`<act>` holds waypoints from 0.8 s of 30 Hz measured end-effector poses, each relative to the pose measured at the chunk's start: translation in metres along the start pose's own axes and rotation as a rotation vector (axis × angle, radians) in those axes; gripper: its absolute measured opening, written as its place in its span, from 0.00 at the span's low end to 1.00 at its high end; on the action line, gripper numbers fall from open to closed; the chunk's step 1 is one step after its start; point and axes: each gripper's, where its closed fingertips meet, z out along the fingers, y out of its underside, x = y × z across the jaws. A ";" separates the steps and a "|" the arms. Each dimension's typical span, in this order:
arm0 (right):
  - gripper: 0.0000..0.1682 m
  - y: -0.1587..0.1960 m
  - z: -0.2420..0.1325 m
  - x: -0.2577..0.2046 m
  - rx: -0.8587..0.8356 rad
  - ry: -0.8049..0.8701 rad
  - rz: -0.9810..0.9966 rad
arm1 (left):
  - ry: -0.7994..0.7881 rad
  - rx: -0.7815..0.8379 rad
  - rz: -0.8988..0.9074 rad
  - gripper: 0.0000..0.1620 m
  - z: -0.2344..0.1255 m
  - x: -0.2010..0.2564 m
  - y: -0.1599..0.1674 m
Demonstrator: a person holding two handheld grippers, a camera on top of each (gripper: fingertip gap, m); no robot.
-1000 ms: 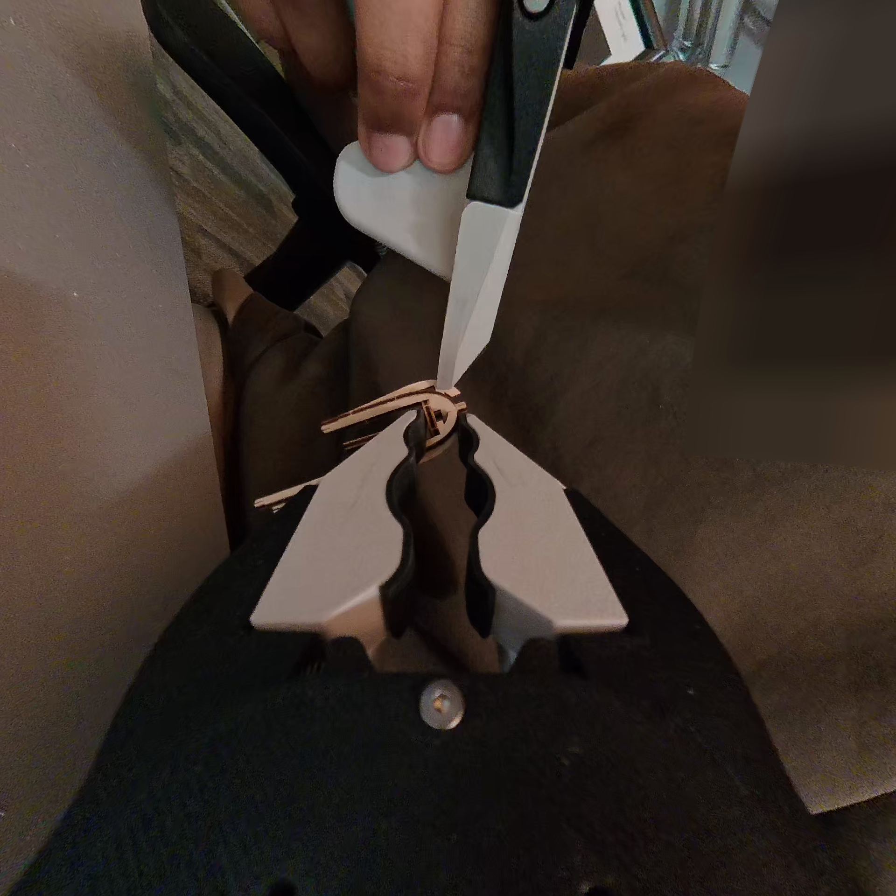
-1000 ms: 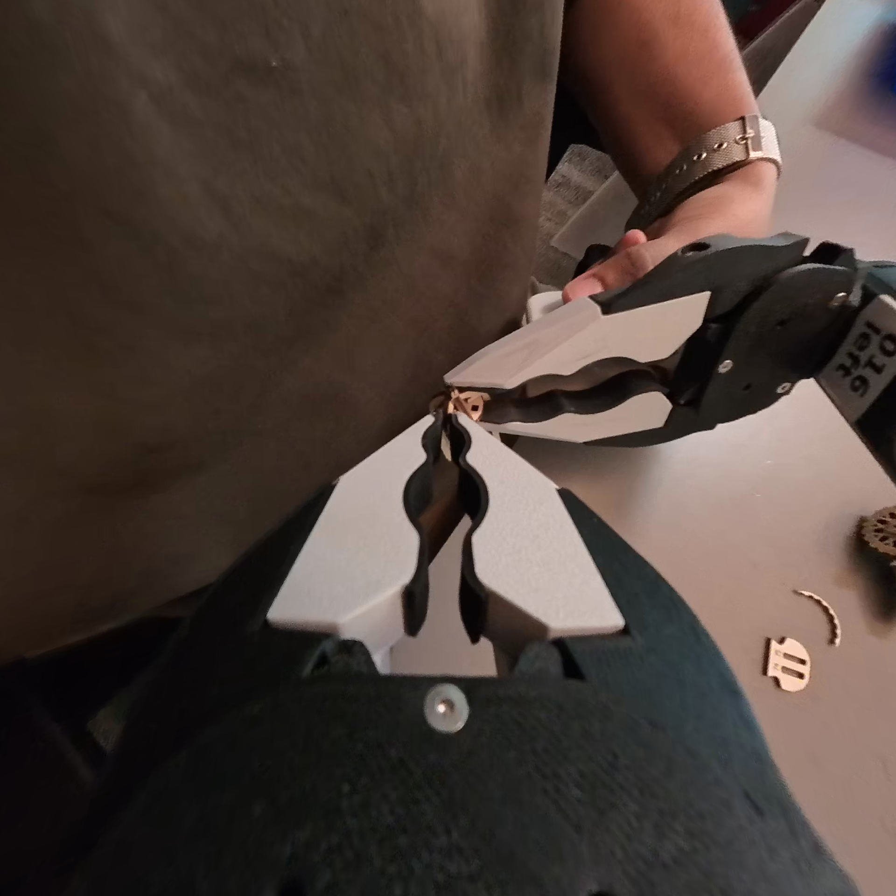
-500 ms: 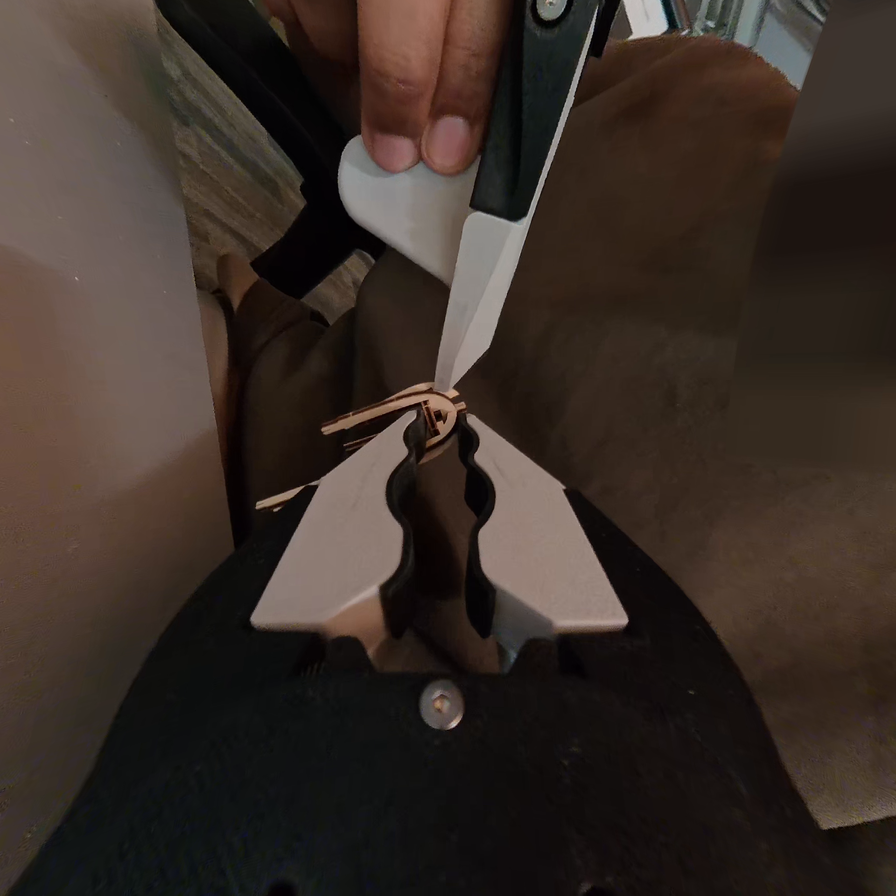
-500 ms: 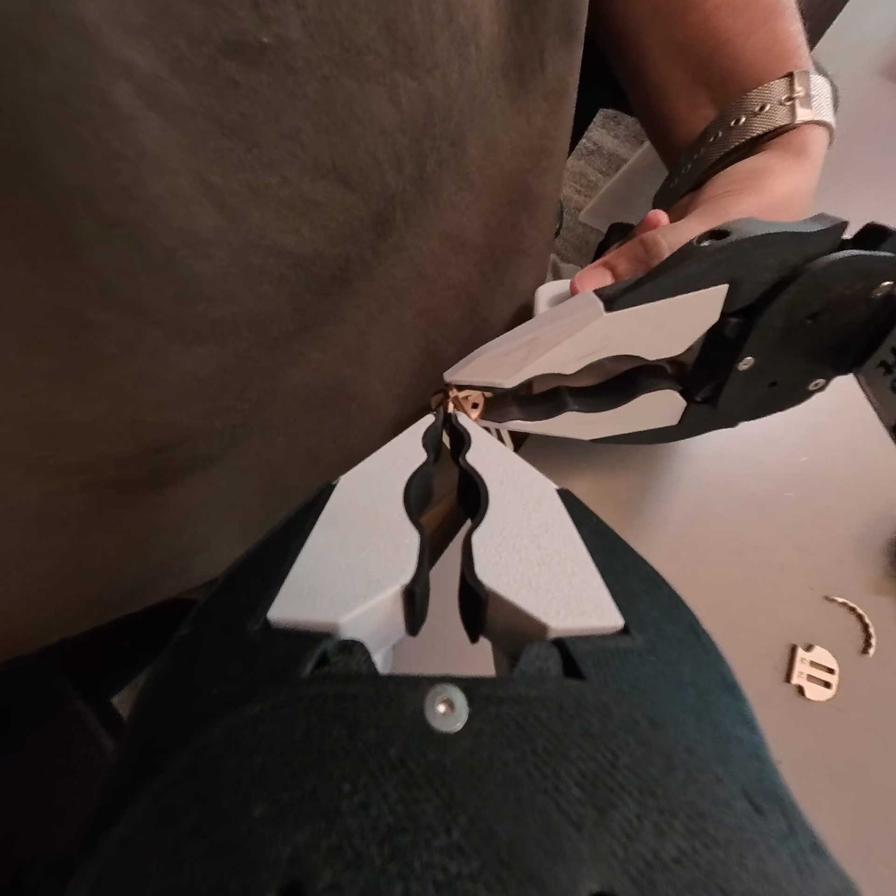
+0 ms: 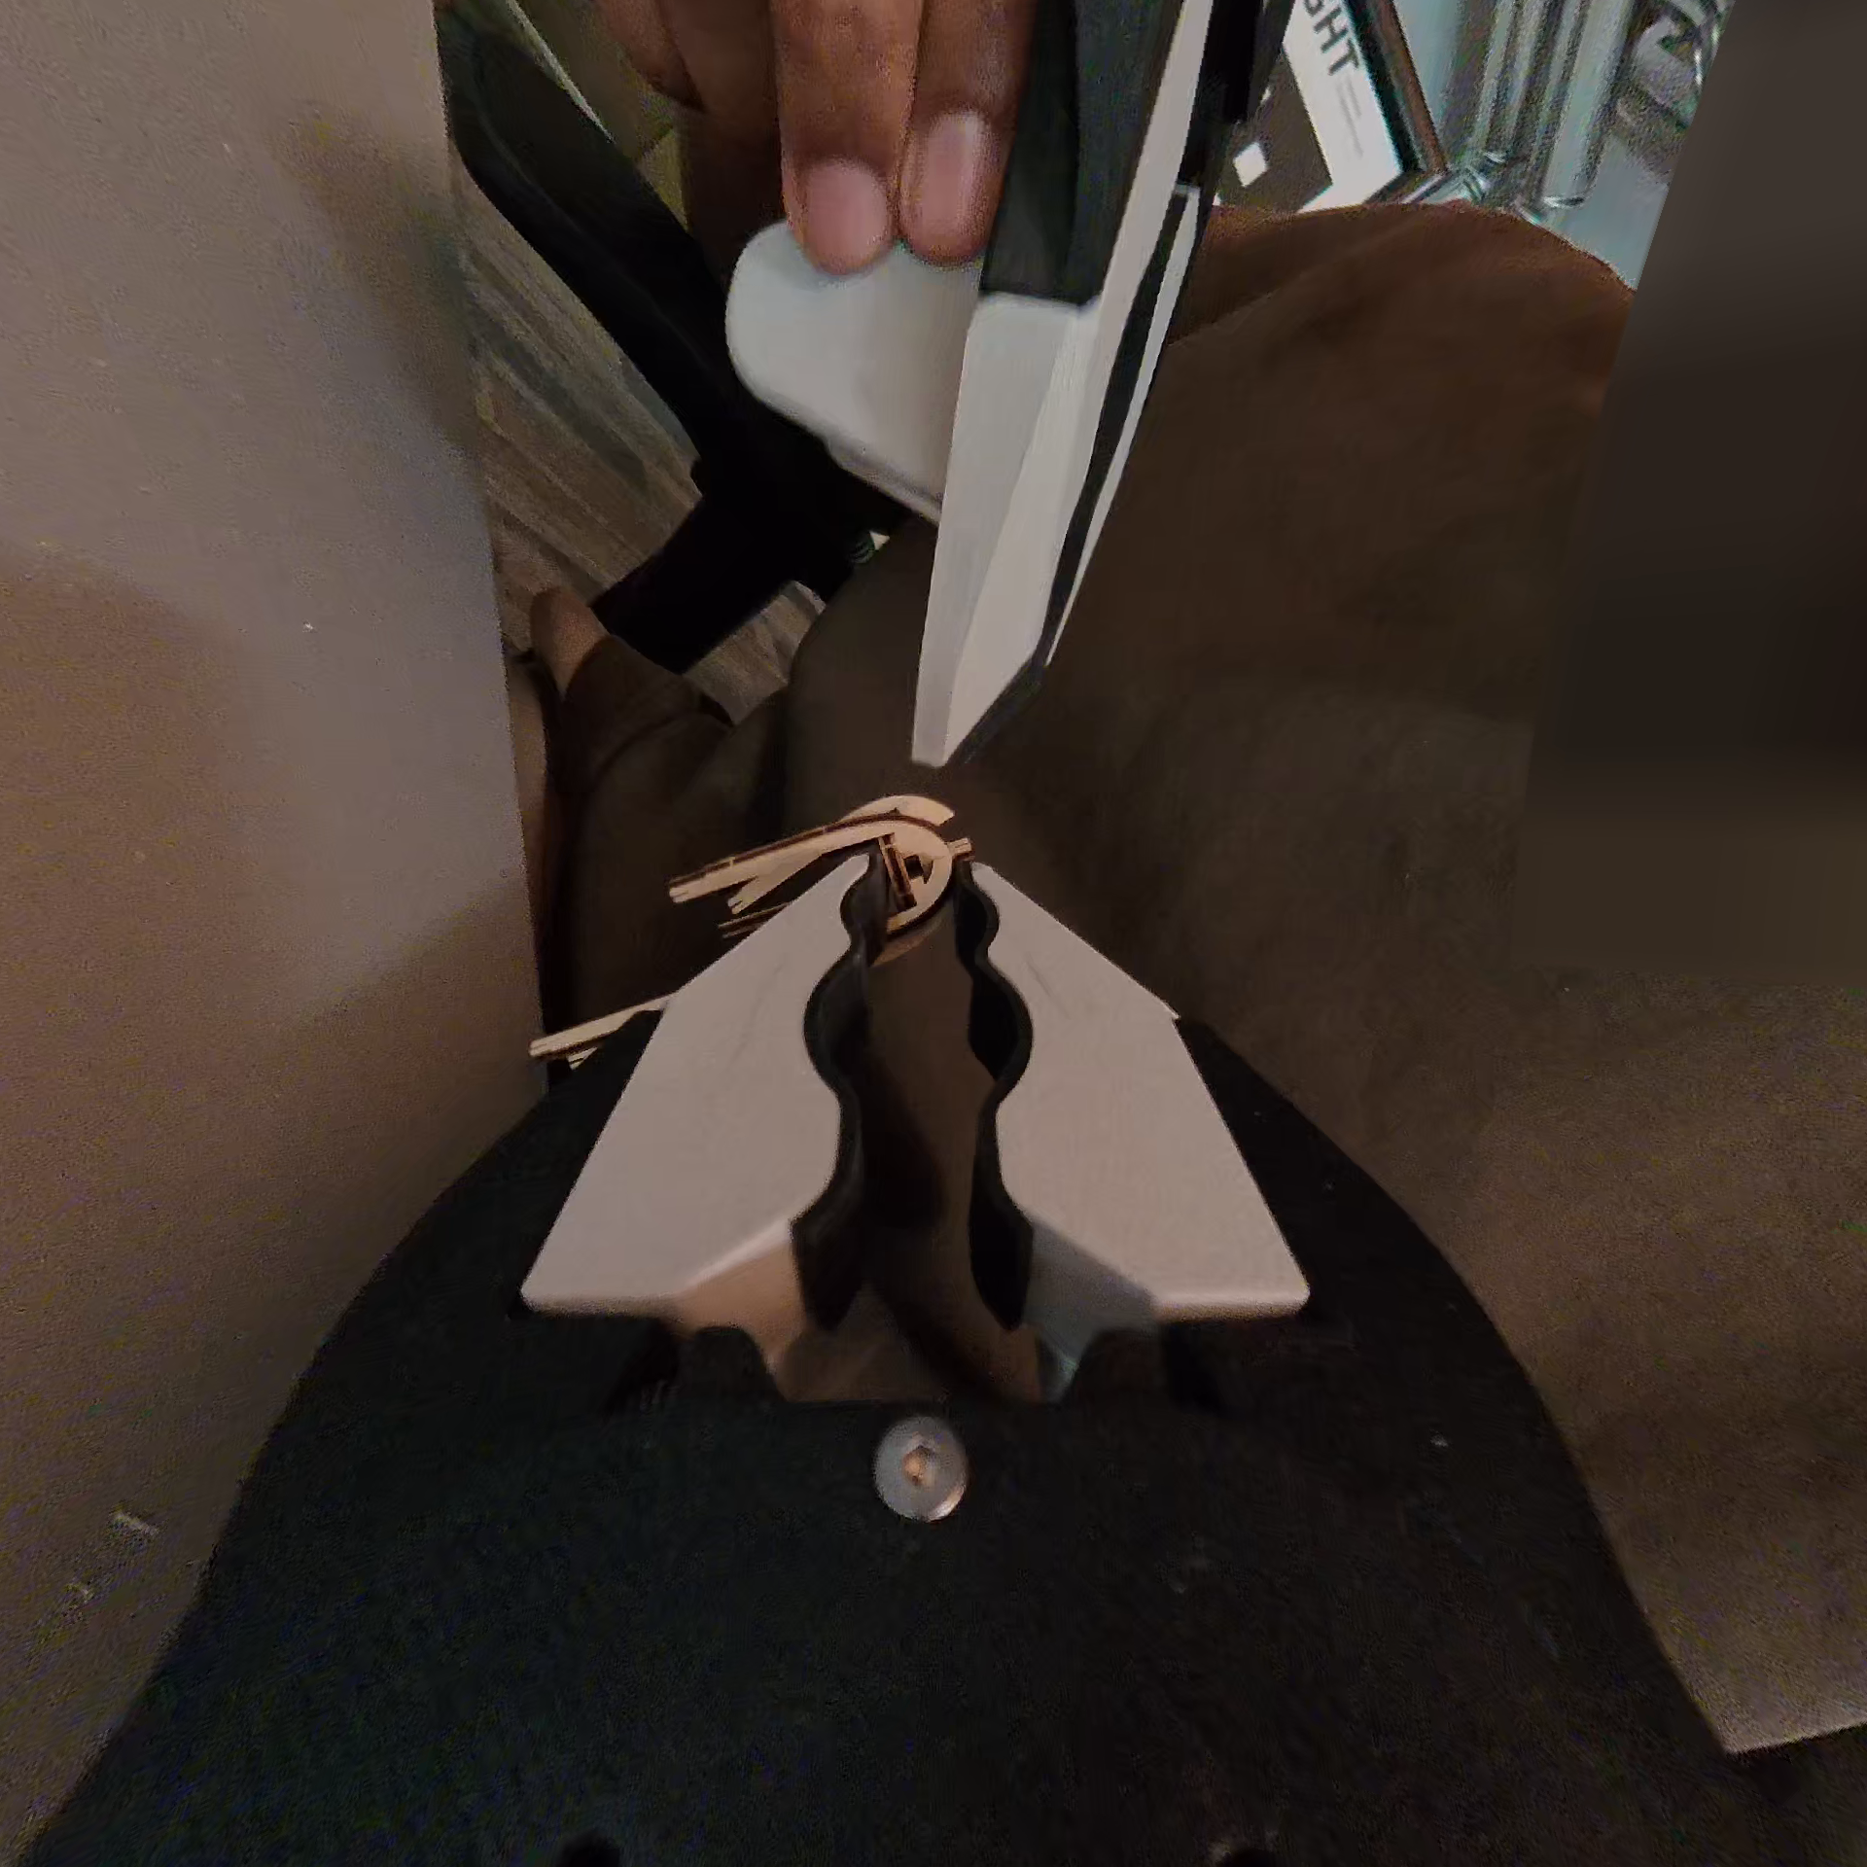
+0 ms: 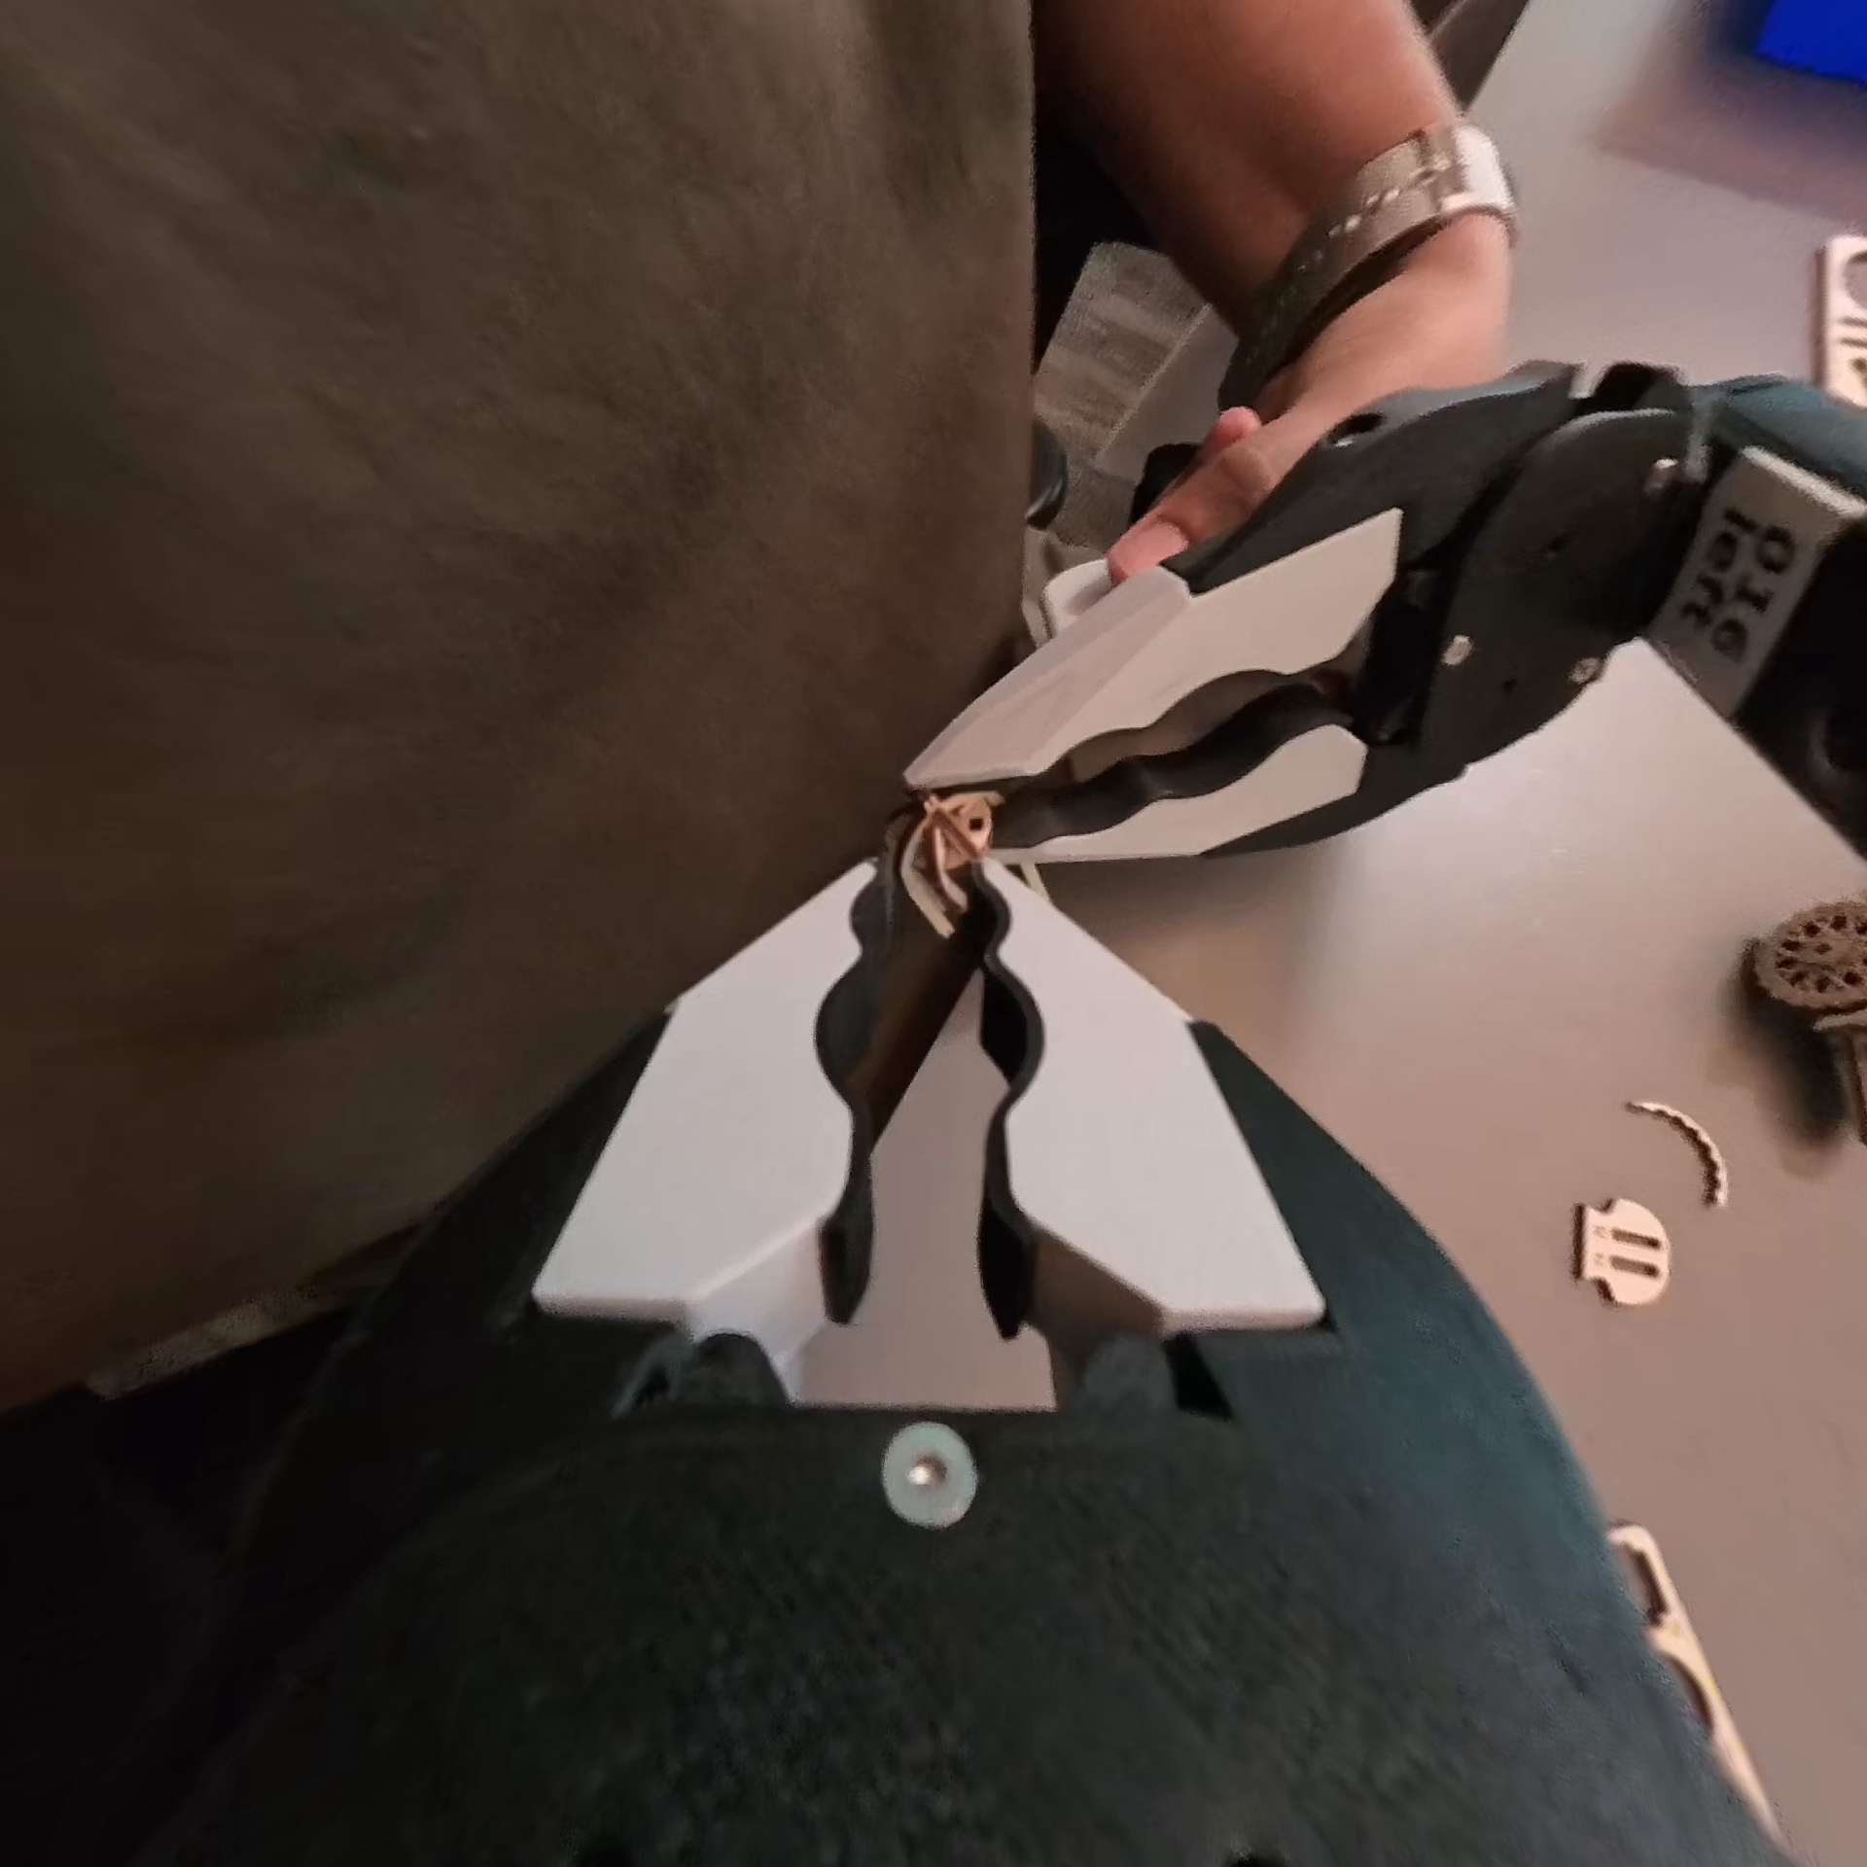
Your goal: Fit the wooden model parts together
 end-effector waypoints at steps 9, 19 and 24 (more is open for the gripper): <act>0.12 0.004 -0.039 0.056 0.279 0.220 0.500 | -0.149 0.142 0.121 0.06 -0.020 -0.010 -0.025; 0.08 0.012 -0.035 0.057 0.660 0.234 0.915 | -0.320 0.265 0.306 0.06 -0.035 -0.014 -0.048; 0.10 0.013 -0.029 0.055 0.671 0.231 0.949 | -0.351 0.239 0.342 0.06 -0.032 -0.016 -0.046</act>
